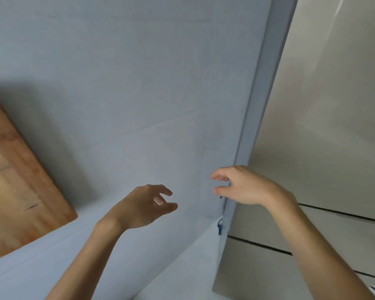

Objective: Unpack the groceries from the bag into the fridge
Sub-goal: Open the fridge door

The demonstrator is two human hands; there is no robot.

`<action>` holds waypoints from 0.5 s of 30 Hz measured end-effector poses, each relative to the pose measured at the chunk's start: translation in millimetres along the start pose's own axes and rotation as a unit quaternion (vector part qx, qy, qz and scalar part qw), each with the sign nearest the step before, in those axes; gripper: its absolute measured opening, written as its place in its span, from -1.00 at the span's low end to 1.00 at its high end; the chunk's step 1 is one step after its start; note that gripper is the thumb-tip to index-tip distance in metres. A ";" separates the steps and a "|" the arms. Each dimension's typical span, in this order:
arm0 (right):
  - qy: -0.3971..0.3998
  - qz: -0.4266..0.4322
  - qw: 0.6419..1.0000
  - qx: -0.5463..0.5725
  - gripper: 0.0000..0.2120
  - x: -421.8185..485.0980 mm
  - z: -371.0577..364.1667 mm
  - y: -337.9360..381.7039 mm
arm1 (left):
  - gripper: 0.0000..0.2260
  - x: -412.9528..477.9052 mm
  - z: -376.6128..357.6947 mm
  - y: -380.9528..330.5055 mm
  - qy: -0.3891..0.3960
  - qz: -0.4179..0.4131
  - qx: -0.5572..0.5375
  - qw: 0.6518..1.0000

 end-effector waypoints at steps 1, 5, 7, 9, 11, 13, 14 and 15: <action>-0.017 -0.009 1.000 0.008 -0.60 5.1 11.2 -13.1 | -0.64 16.9 -2.8 -13.5 0.011 -0.015 0.001 1.000; -0.074 -0.021 0.996 0.039 -0.62 17.5 55.3 -48.0 | -0.65 74.7 -9.2 -61.8 0.036 -0.066 0.000 0.997; -0.096 -0.013 0.994 0.053 -0.62 17.2 74.7 -54.9 | -0.67 96.5 -13.2 -83.2 0.042 -0.087 -0.015 0.995; -0.122 0.000 0.991 0.061 -0.64 13.2 91.8 -56.6 | -0.69 114.9 -18.0 -103.4 0.049 -0.111 -0.026 0.992; -0.160 0.026 0.984 0.070 -0.69 6.9 107.8 -54.3 | -0.68 129.5 -22.6 -124.2 0.057 -0.141 -0.036 0.988; -0.220 0.060 0.969 0.100 -0.74 2.3 128.2 -50.5 | -0.63 143.2 -24.4 -150.8 0.041 -0.193 -0.047 0.979; -0.262 0.081 0.955 0.113 -0.75 -0.1 141.1 -45.2 | -0.58 148.9 -24.8 -165.6 0.025 -0.221 -0.059 0.973; -0.318 0.113 0.936 0.103 -0.74 -2.3 155.0 -38.2 | -0.54 153.0 -25.2 -180.5 0.011 -0.246 -0.081 0.966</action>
Point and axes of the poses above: each hand's wrist, its own x-axis towards the middle knuckle, its own z-axis out of the back of the hand, y = z × x, the point moved 6 cm from there along x, towards the middle knuckle, and after that the axes turned 6 degrees about -y, right-handed, at the moved point
